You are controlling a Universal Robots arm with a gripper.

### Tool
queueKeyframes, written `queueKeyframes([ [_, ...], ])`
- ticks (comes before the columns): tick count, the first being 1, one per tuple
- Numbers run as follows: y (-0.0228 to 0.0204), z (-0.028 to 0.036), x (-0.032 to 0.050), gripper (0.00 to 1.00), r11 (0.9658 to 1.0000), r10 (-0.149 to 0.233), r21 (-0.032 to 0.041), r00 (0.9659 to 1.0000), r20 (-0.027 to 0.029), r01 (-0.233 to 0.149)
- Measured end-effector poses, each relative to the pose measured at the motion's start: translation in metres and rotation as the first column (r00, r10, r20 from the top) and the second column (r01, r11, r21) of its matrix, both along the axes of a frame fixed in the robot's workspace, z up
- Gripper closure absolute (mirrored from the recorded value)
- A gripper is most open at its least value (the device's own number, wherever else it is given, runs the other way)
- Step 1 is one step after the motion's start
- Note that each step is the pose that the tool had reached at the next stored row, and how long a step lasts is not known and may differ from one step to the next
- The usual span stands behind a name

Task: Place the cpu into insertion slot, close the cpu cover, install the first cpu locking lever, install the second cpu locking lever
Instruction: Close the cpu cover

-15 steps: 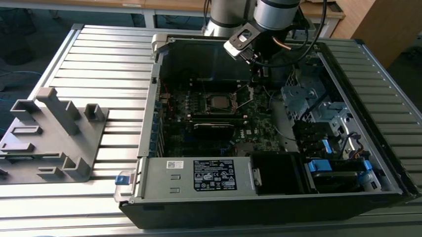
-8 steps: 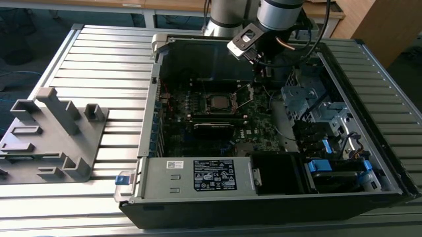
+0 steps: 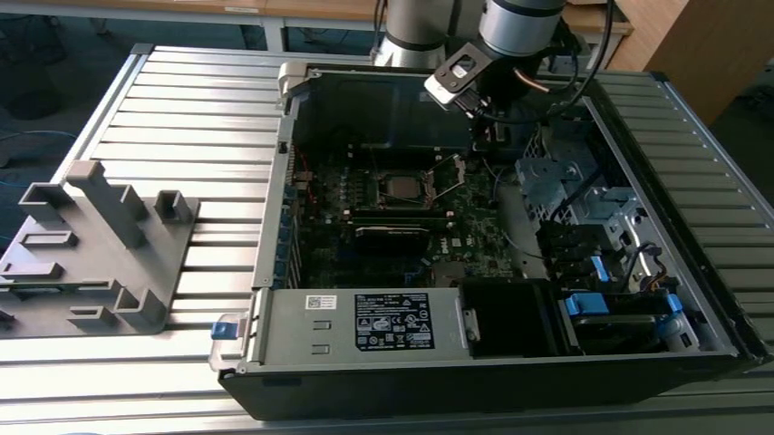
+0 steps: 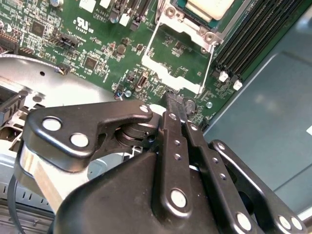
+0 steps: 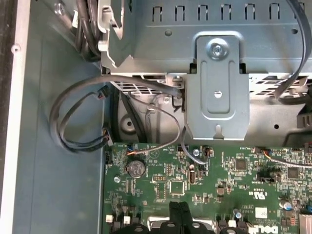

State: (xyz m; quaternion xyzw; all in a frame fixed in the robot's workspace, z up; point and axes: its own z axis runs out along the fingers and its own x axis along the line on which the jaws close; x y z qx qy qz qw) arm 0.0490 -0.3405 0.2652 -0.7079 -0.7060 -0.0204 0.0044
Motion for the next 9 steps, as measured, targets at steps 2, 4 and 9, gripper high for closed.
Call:
queueKeyframes([
  [2,0.0000,0.0000,0.0018,0.89,1.0000,0.000,0.0001,1.0000,0.0000,0.000],
  [4,0.0000,0.0000,0.0026,0.89,1.0000,0.000,0.0000,1.0000,0.0000,0.000],
  [9,0.0000,0.0000,0.0049,0.89,1.0000,0.000,0.0000,1.0000,0.0000,0.000],
])
